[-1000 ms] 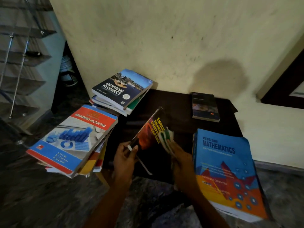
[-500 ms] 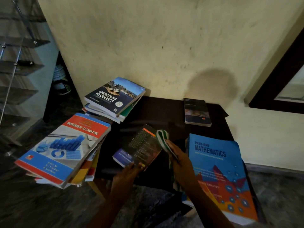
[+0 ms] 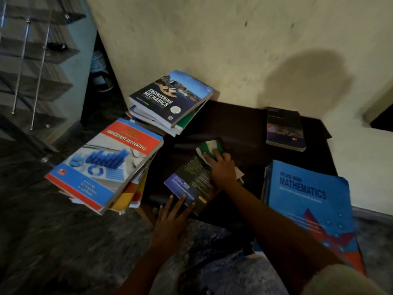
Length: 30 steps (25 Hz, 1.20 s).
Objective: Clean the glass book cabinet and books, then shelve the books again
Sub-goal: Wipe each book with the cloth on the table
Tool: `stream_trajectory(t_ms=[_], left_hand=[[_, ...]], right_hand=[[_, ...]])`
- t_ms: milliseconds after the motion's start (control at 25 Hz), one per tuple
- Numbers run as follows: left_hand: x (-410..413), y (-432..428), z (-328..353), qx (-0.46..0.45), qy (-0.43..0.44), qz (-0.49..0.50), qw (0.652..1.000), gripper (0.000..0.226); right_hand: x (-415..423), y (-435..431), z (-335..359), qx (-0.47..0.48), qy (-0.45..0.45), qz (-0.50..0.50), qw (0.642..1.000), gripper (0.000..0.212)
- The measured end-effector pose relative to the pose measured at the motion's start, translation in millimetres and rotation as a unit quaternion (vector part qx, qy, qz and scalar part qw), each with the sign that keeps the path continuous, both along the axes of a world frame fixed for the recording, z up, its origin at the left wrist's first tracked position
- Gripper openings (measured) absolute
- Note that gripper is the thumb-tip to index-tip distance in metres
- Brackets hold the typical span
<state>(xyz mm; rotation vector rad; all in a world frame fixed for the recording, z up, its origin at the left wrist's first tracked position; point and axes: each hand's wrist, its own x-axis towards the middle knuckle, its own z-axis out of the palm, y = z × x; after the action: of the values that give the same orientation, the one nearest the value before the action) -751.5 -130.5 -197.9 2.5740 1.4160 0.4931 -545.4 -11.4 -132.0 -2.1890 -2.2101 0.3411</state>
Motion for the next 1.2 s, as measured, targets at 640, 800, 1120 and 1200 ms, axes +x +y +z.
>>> stream_trajectory(t_ms=[640,800,1120,1200], left_hand=[[51.4,-0.7,78.2,-0.515,-0.662,0.38,0.39,0.028],[57.2,1.2,73.6,-0.508,-0.662,0.404,0.374,0.022],[69.9,4.8,79.1,-0.493,-0.676,0.383,0.392,0.031],[73.2,17.3,83.7,-0.472,-0.65,0.393,0.449,0.024]], right_hand=[[34.4,-50.2,10.5,0.067,0.032,-0.065,0.995,0.053],[2.4,-91.8,-16.6,0.115,0.045,-0.027,0.992,0.053],[-26.1,-148.3,10.2,0.139,0.256,0.024,0.956,0.056],[-5.7,-134.2,34.0,0.193,0.319,-0.001,0.928,0.056]])
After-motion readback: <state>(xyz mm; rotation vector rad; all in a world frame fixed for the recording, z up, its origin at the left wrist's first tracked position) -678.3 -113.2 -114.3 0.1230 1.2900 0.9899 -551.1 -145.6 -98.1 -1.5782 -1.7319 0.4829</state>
